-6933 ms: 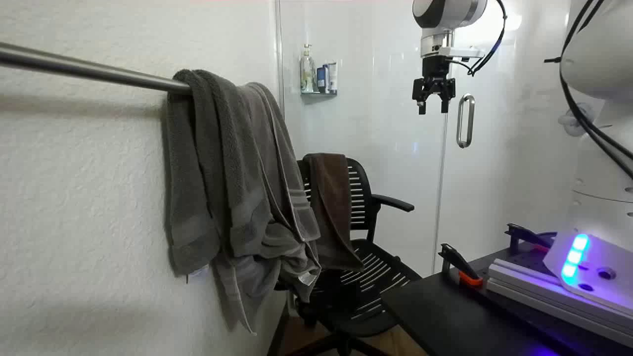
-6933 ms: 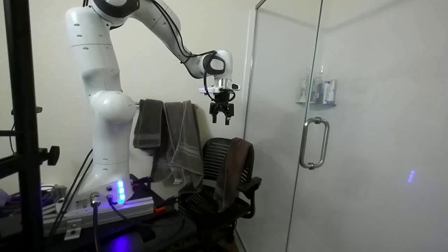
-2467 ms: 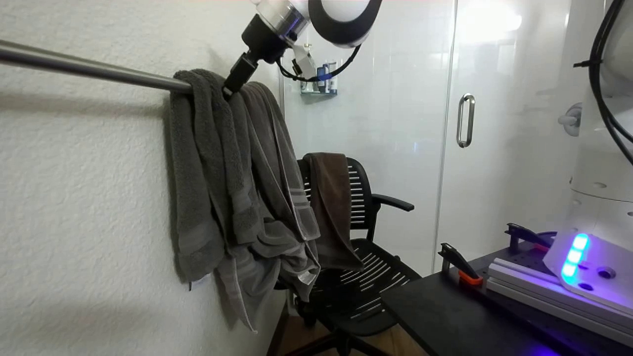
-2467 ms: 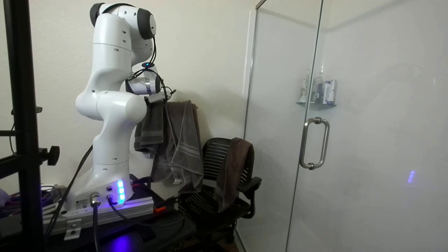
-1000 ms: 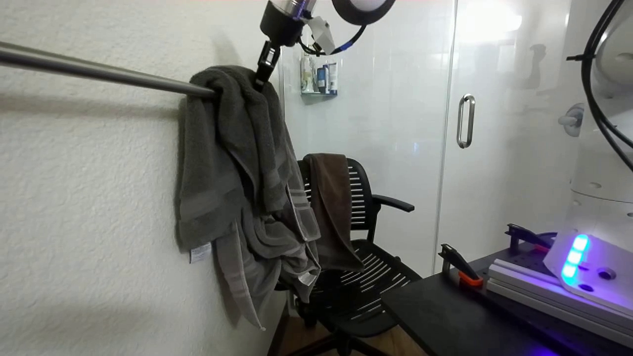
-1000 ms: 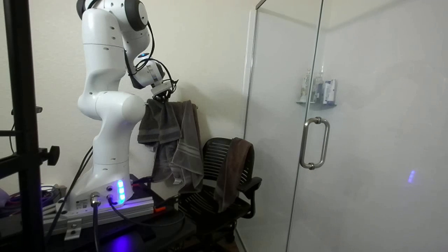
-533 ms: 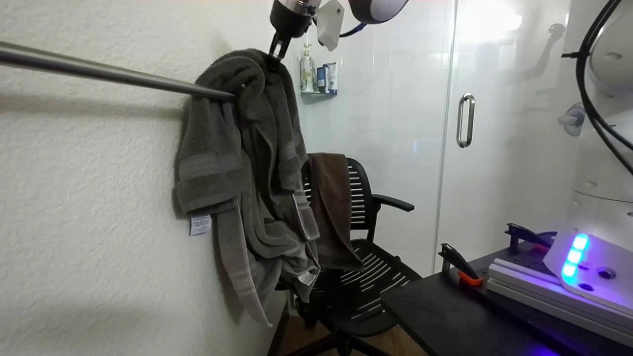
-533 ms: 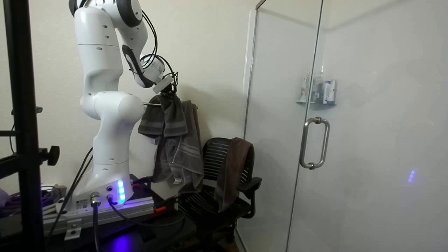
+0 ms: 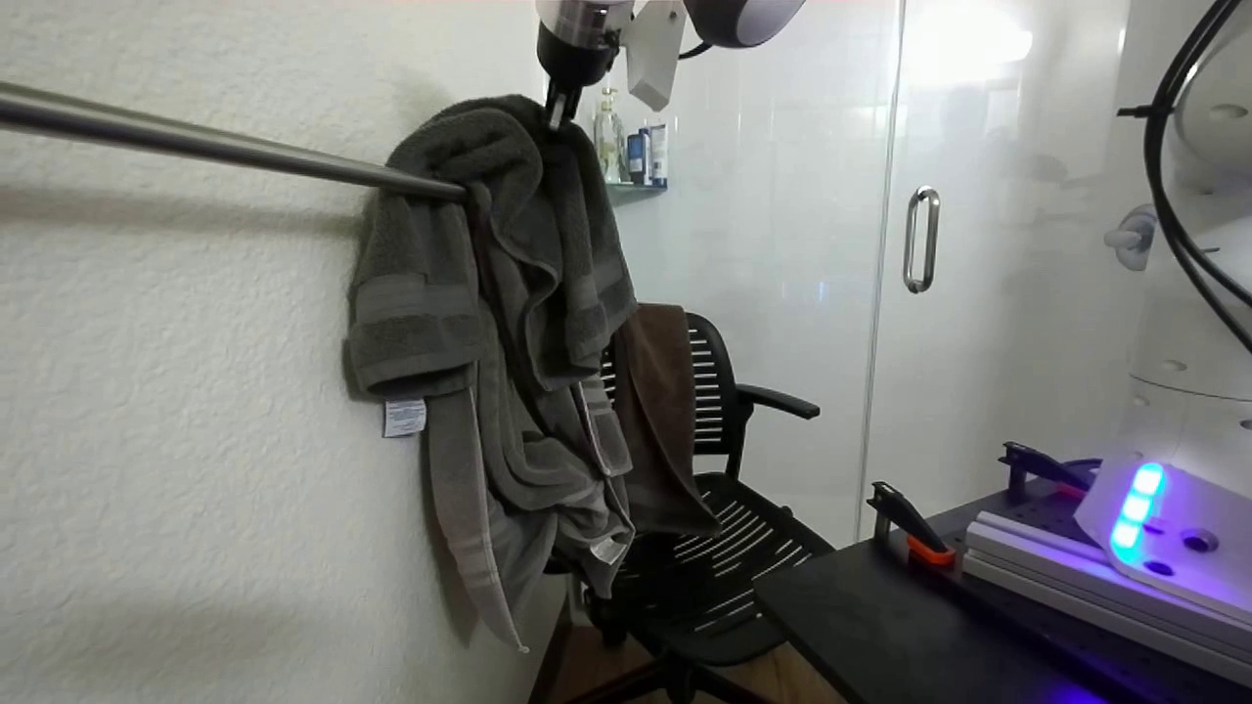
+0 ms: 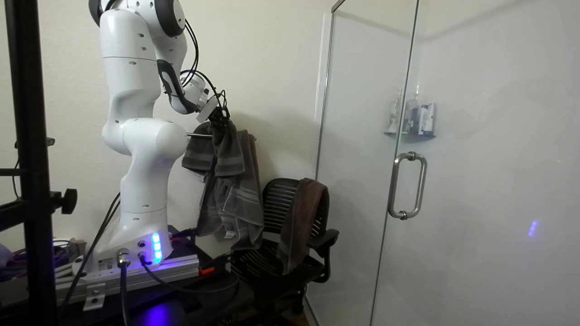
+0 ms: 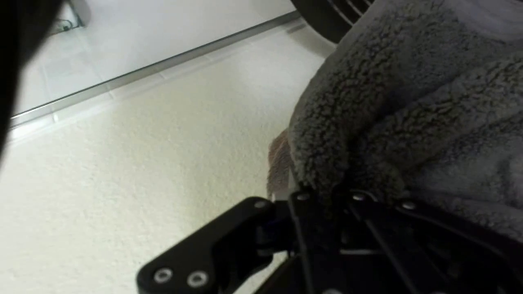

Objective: Remove the leftmost towel from the bar and put it on the black seat

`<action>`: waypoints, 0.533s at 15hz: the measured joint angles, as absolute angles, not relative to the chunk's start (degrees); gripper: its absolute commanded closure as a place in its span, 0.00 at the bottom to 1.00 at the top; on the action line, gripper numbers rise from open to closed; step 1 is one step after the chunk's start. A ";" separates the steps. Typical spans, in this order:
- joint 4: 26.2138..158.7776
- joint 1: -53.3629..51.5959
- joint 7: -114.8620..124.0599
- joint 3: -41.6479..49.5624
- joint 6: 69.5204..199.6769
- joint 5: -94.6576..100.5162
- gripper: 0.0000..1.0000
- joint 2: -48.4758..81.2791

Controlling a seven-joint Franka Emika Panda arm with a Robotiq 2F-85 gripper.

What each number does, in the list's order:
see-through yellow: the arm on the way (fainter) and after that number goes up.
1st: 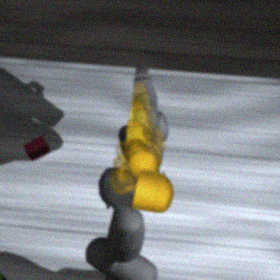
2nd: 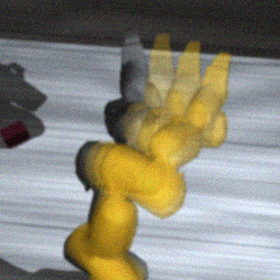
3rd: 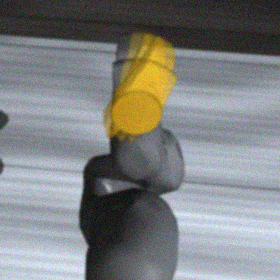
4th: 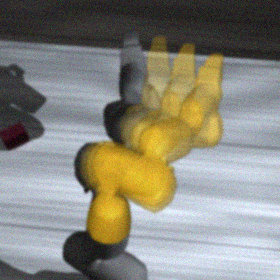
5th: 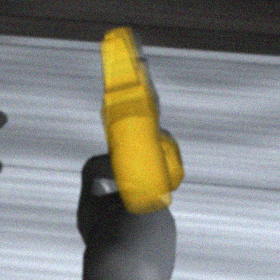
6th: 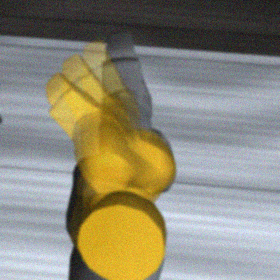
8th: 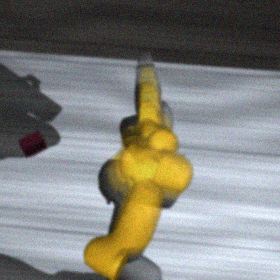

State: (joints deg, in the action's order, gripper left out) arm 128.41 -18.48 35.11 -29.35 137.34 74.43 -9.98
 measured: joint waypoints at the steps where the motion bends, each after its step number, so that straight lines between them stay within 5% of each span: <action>1: 128.51 -18.97 34.17 -29.23 136.79 73.58 0.97 -9.51; 8: 124.03 -21.55 47.30 -30.71 130.06 85.73 0.97 -7.40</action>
State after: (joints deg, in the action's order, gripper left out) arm 124.03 -21.55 47.30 -30.71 130.06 85.73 -7.40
